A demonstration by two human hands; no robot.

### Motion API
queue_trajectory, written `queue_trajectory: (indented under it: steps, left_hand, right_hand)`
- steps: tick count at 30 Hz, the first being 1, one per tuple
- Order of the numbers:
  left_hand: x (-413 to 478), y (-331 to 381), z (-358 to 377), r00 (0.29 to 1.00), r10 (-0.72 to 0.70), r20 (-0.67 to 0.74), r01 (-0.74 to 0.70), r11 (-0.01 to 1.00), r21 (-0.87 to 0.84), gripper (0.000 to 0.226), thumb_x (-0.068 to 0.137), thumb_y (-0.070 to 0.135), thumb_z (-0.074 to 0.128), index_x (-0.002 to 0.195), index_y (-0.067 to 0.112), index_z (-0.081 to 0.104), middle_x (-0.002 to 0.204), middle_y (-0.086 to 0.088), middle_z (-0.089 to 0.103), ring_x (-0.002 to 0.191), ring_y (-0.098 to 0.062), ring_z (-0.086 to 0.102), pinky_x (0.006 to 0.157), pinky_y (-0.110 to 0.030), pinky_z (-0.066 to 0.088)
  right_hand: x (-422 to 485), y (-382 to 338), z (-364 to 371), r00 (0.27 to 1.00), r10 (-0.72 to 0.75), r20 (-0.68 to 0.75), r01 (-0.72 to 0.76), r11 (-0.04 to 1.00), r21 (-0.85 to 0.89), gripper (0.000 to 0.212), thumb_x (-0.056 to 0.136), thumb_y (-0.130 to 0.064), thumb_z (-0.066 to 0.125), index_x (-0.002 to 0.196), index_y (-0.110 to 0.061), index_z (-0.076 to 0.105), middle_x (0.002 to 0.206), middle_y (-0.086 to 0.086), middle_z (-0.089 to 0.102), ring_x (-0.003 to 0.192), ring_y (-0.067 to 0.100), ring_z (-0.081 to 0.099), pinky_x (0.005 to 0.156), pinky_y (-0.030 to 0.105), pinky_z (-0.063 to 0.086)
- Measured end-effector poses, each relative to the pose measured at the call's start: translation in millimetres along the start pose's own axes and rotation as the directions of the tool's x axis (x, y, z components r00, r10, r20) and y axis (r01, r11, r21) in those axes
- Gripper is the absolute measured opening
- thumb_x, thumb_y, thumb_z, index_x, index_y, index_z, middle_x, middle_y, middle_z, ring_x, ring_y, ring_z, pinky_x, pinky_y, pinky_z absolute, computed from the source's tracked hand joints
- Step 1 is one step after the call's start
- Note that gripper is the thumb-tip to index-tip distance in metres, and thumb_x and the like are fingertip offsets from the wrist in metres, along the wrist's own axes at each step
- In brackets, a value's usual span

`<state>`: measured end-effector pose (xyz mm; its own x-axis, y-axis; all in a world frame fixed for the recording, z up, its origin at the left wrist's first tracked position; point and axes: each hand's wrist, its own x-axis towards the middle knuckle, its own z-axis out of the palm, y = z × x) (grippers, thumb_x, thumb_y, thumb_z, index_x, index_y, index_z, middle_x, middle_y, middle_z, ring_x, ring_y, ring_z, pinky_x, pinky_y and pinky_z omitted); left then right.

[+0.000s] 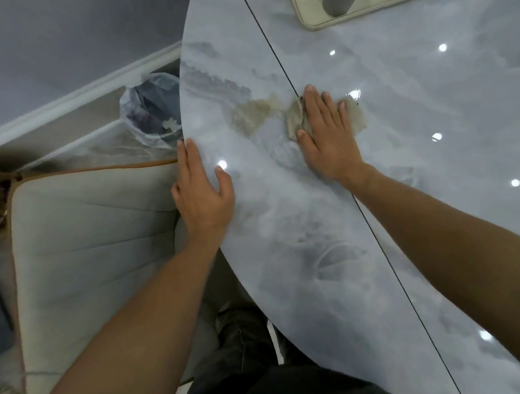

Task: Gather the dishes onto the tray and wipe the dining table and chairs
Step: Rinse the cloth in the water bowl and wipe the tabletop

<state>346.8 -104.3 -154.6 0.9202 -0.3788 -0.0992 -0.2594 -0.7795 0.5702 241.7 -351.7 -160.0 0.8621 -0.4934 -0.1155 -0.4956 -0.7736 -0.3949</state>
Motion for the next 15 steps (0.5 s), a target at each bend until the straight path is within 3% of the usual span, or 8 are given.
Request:
queue_trajectory:
  steps: [6, 15]
  left_hand:
    - [2, -1, 3, 1.000, -0.015, -0.003, 0.015, 0.999, 0.035, 0.070, 0.104, 0.043, 0.043, 0.166, 0.019, 0.021, 0.173, -0.002, 0.020, 0.154, -0.017, 0.030, 0.117, -0.042, 0.030]
    - [3, -6, 8, 0.998, 0.030, -0.062, -0.025, 0.996, 0.085, 0.068, 0.104, 0.039, 0.046, 0.164, 0.013, 0.028, 0.170, -0.008, 0.029, 0.148, -0.020, 0.040, 0.107, -0.039, 0.039]
  right_hand:
    - [52, -4, -10, 0.989, -0.116, 0.094, 0.117, 0.993, -0.004, 0.071, 0.106, -0.035, 0.036, 0.165, -0.011, 0.006, 0.173, 0.006, 0.006, 0.159, 0.030, 0.002, 0.128, 0.051, -0.002]
    - [118, -23, -14, 0.962, -0.233, 0.145, 0.231, 0.972, 0.027, 0.066, 0.106, -0.029, 0.030, 0.164, -0.007, 0.008, 0.172, 0.012, 0.007, 0.159, 0.036, 0.002, 0.126, 0.052, -0.003]
